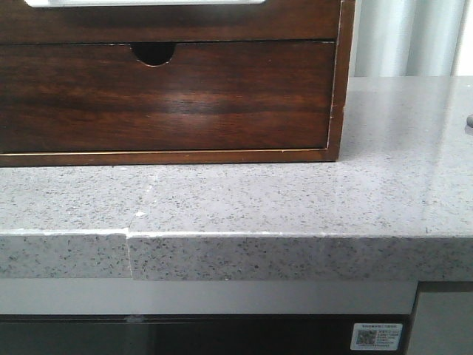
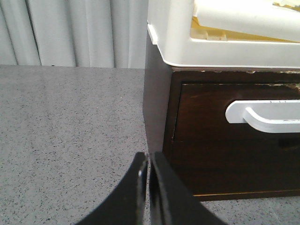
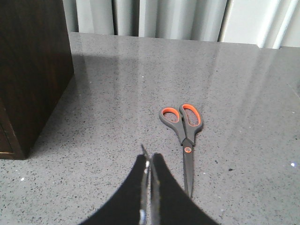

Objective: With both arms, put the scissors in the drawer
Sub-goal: 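Grasp the white drawer handle with the left gripper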

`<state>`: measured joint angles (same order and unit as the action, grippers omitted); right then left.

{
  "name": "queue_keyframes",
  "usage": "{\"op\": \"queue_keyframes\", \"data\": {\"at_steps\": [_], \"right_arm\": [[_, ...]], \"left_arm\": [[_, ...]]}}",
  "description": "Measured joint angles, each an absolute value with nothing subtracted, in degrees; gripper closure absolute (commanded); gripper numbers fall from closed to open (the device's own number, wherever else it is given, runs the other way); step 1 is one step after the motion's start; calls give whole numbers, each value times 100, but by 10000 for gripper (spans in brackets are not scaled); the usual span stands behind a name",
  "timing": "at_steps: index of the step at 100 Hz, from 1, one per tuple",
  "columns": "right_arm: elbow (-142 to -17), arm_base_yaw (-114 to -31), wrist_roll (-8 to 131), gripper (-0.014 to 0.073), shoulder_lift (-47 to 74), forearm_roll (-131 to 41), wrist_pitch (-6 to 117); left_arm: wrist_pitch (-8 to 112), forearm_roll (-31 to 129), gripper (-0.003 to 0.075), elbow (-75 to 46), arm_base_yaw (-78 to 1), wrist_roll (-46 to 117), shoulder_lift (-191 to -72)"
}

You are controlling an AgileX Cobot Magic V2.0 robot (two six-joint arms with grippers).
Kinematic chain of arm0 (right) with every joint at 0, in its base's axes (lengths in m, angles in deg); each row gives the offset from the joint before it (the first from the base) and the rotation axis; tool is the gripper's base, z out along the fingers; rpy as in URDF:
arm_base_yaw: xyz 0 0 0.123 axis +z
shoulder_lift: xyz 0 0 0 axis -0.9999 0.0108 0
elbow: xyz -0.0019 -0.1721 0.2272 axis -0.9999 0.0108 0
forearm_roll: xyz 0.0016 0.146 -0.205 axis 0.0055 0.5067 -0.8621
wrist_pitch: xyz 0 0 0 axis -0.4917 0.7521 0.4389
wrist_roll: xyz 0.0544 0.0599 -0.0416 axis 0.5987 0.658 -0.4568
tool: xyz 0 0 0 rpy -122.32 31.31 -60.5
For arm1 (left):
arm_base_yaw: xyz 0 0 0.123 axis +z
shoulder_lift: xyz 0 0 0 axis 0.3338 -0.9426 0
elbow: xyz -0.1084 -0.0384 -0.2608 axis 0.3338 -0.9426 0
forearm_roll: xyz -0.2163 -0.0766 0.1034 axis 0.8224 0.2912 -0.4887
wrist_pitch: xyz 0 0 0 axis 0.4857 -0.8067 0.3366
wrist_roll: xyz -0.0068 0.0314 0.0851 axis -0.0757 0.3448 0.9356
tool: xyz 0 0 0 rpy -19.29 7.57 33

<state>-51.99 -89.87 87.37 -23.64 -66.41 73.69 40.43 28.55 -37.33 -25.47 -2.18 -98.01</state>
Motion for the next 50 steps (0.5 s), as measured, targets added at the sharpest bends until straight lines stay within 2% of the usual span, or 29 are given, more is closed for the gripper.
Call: {"op": "queue_keyframes", "data": {"at_steps": [31,36,40,47,50], "right_arm": [[-5209,-8987,8737,647,-2360,-6641,7369],[-5209,-8987,8737,596,-2360,-6641,7369],[-5209,-8987,8737,518,-2360,-6641,7369],[-5209,-8987,8737,352,-2351,-6641,7369],[-5209,-8987,8737,287,-2351,-6641,7369]], "left_arm": [[4036,2855,739,-3733,-2547,-218,-9803],[4036,2840,726,-3733,-2547,-218,-9803],[4036,2820,690,-3733,-2547,-218,-9803],[4036,2740,549,-3733,-2547,-218,-9803],[4036,2683,456,-3733,-2547,-218,-9803]]}}
